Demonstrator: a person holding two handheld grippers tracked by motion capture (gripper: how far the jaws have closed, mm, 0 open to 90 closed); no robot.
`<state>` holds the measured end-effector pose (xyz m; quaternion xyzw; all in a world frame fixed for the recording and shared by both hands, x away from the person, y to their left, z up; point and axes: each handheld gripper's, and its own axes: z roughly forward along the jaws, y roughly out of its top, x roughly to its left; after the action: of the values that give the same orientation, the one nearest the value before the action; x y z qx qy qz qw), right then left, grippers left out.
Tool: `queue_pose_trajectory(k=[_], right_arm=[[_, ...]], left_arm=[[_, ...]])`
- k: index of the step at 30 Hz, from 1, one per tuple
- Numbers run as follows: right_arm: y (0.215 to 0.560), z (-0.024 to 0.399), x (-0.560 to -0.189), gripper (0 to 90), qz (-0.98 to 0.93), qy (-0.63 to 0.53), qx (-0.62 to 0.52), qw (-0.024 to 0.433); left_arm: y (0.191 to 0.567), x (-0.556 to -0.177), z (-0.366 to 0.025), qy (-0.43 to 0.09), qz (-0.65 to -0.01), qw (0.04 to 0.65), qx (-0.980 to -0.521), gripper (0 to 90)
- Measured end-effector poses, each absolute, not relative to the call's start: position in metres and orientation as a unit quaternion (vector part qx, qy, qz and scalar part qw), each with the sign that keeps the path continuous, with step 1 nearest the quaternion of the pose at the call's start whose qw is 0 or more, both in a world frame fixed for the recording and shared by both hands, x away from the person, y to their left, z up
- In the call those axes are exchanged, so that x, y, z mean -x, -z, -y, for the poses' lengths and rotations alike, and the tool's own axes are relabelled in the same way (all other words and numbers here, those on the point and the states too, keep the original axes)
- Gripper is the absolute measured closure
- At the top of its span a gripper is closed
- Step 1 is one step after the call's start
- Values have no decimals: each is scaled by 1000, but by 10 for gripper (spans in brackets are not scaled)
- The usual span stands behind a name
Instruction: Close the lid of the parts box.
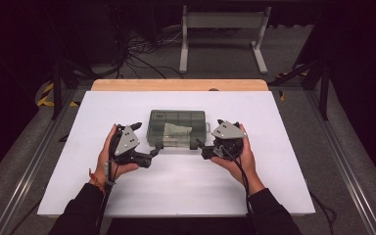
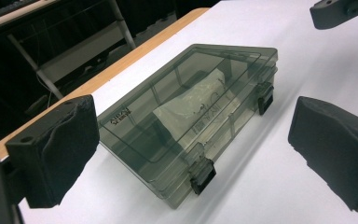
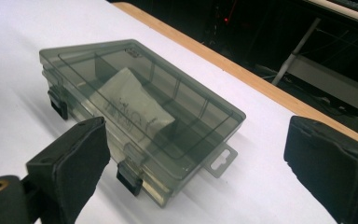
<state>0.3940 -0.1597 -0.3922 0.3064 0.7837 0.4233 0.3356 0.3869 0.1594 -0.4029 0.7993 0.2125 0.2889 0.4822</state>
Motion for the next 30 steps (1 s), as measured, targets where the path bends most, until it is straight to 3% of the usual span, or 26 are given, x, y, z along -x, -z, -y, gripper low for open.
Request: queue_pose_trajectory(k=[30], right_arm=[[394, 175, -369, 67, -785, -425, -280, 353]], left_arm=[[402, -360, -176, -308, -192, 487, -794, 31]])
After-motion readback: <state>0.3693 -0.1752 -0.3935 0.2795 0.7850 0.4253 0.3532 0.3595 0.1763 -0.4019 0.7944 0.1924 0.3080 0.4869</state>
